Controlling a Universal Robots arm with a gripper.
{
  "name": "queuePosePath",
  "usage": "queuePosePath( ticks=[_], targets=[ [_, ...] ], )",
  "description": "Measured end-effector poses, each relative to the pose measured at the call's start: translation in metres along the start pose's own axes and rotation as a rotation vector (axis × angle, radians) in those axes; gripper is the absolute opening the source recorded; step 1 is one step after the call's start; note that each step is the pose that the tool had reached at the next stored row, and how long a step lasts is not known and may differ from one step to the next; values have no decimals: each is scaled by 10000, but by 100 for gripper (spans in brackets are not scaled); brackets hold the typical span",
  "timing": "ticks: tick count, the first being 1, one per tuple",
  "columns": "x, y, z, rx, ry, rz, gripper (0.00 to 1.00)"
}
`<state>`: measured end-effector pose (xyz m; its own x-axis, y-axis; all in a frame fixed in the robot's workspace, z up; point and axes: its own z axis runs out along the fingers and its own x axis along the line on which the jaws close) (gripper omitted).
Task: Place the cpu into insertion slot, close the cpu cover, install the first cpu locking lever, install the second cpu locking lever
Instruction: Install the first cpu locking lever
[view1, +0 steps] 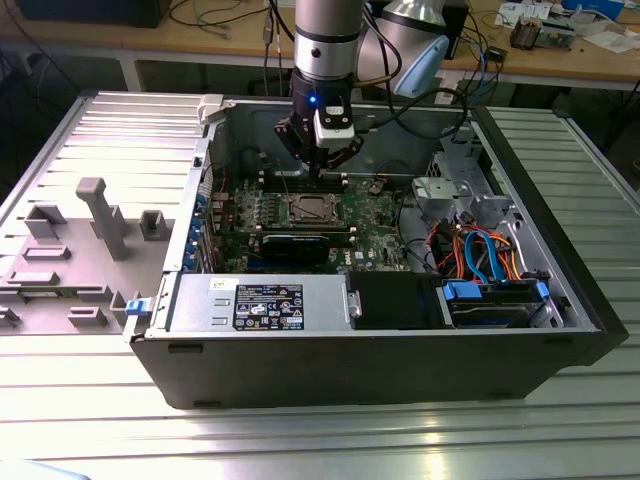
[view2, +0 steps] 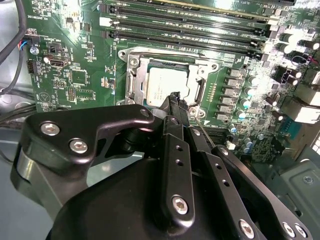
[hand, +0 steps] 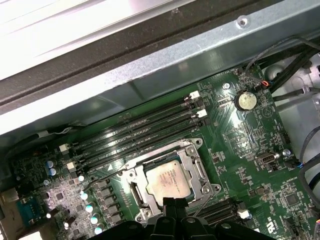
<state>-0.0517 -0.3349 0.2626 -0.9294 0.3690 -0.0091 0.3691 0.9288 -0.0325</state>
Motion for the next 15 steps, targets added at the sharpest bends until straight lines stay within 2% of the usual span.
queuePosePath(
  ticks=[15],
  targets=[
    [0, 0, 0, -2, -8, -238, 11]
  ],
)
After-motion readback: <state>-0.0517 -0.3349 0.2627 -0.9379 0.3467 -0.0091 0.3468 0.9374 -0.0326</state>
